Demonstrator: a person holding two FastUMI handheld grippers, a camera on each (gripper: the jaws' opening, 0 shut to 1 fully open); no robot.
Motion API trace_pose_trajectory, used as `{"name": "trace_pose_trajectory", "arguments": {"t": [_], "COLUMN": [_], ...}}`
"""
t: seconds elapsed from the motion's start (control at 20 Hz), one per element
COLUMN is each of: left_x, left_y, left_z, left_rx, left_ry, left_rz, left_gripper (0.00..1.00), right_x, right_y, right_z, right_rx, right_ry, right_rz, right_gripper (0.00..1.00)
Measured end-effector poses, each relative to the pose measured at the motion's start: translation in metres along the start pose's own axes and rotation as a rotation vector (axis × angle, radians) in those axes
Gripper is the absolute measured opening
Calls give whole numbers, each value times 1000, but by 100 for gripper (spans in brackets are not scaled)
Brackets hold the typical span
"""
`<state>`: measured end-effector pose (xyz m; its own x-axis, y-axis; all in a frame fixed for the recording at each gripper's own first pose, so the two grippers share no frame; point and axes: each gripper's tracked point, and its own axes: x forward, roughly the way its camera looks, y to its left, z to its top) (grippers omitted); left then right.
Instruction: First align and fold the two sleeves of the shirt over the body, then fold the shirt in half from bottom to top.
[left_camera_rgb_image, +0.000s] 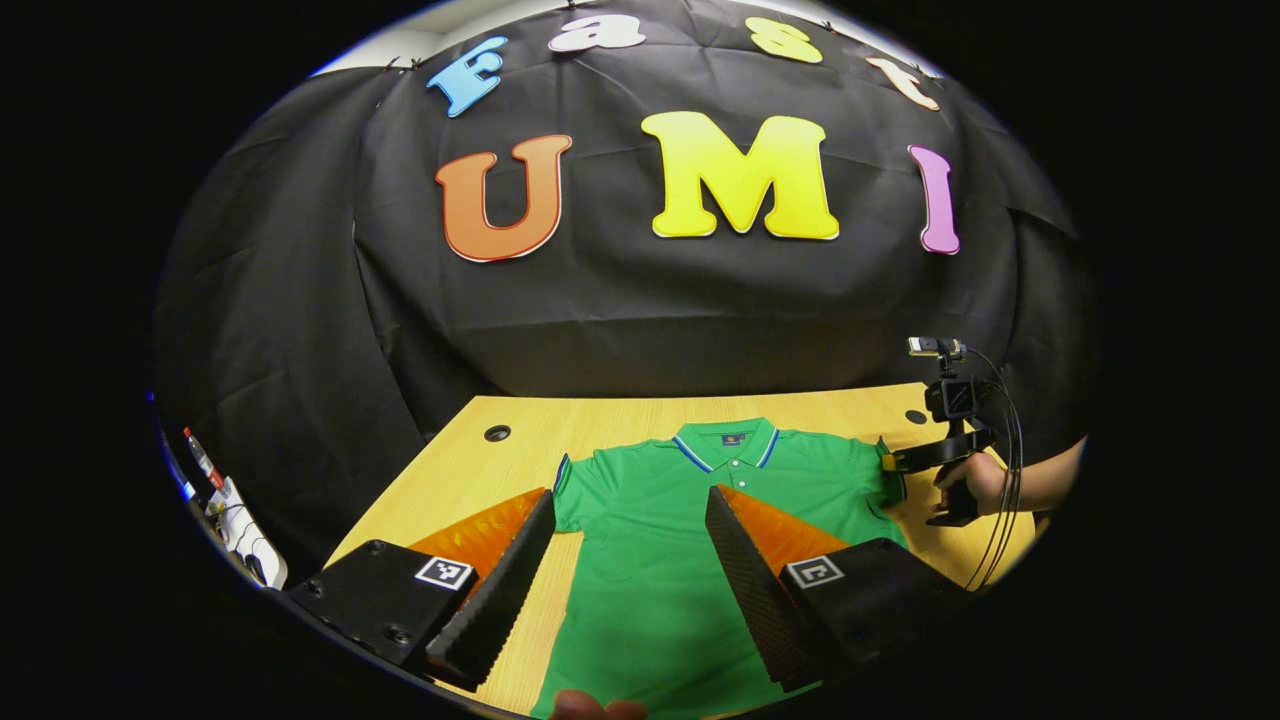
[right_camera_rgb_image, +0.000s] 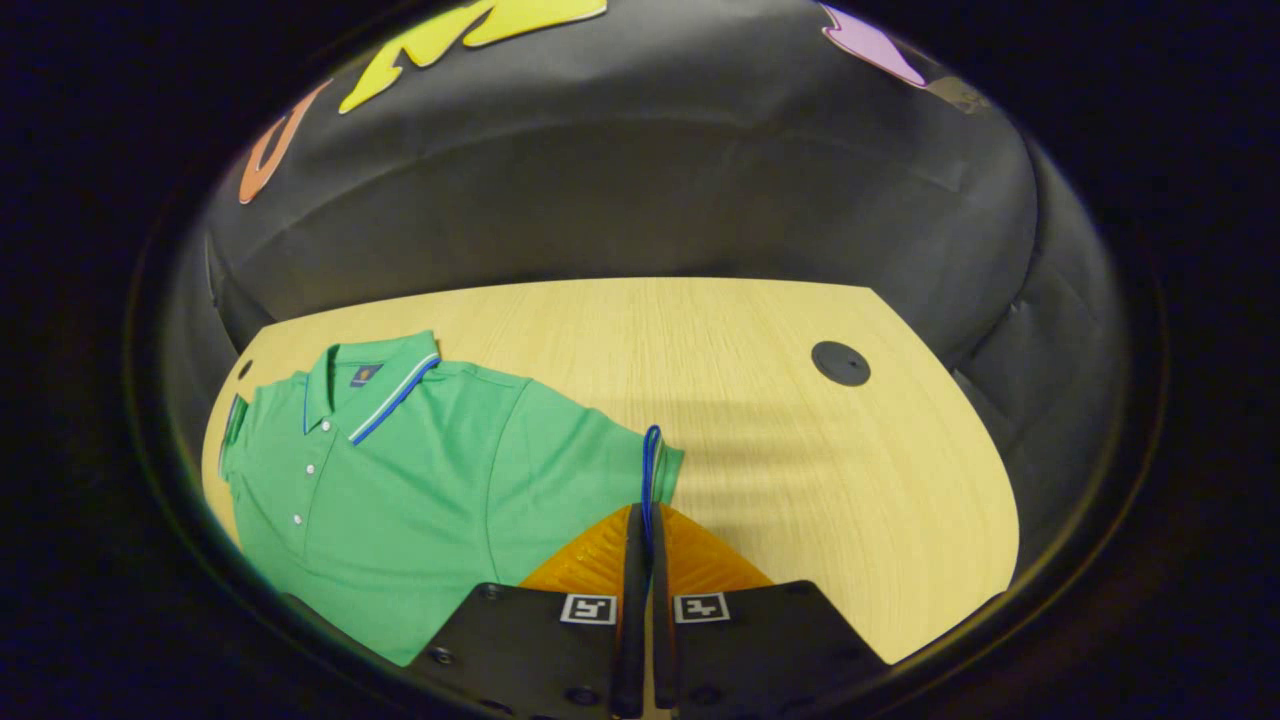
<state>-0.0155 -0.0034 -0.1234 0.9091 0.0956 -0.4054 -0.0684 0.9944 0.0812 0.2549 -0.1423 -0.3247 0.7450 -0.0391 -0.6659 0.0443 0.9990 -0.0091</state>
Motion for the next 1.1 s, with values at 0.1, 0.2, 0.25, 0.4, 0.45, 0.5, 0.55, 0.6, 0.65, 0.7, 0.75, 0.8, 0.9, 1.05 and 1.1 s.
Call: {"name": "trace_pose_trajectory", "arguments": {"t": [0.1,0.2,0.25,0.4,0.45,0.5,0.55,0.6,0.65,0.7,0.75,0.8,0.9,1.05,1.1], "left_x": [-1,4,4,-6,-8,-9,-11,-13,-16,-18,-21,-23,-27,-32,-33], "left_y": [3,-1,0,13,15,20,24,27,32,38,41,47,56,71,75], "left_z": [-2,-12,-13,-6,-8,-8,-7,-9,-10,-11,-13,-14,-18,-25,-28], "left_rx": [-7,-22,-29,-43,-49,-54,-60,-65,-70,-75,-79,-83,-92,-113,-121], "left_ry": [-2,-1,-3,-11,-14,-16,-17,-17,-18,-19,-19,-18,-13,-4,-1], "left_rz": [6,13,15,29,35,42,51,61,71,81,93,103,125,156,165], "left_gripper": [98,98,98,98,98,98,98,98,98,98,98,98,98,98,98], "right_x": [-10,-20,-25,-40,-44,-48,-49,-50,-50,-50,-49,-46,-38,-24,-19], "right_y": [1,5,9,31,41,55,67,78,91,104,116,125,142,155,157], "right_z": [10,25,31,47,50,53,54,55,55,54,53,50,41,25,20], "right_rx": [2,-14,-25,-64,-76,-89,-104,-120,-133,-141,-150,-159,-171,-188,-188], "right_ry": [-24,-63,-78,-115,-122,-128,-131,-132,-131,-128,-124,-115,-88,-34,-21], "right_rz": [0,-1,2,33,46,65,79,92,104,119,129,137,147,141,138], "right_gripper": [2,7,2,2,6,6,6,6,6,2,6,6,6,8,8]}}
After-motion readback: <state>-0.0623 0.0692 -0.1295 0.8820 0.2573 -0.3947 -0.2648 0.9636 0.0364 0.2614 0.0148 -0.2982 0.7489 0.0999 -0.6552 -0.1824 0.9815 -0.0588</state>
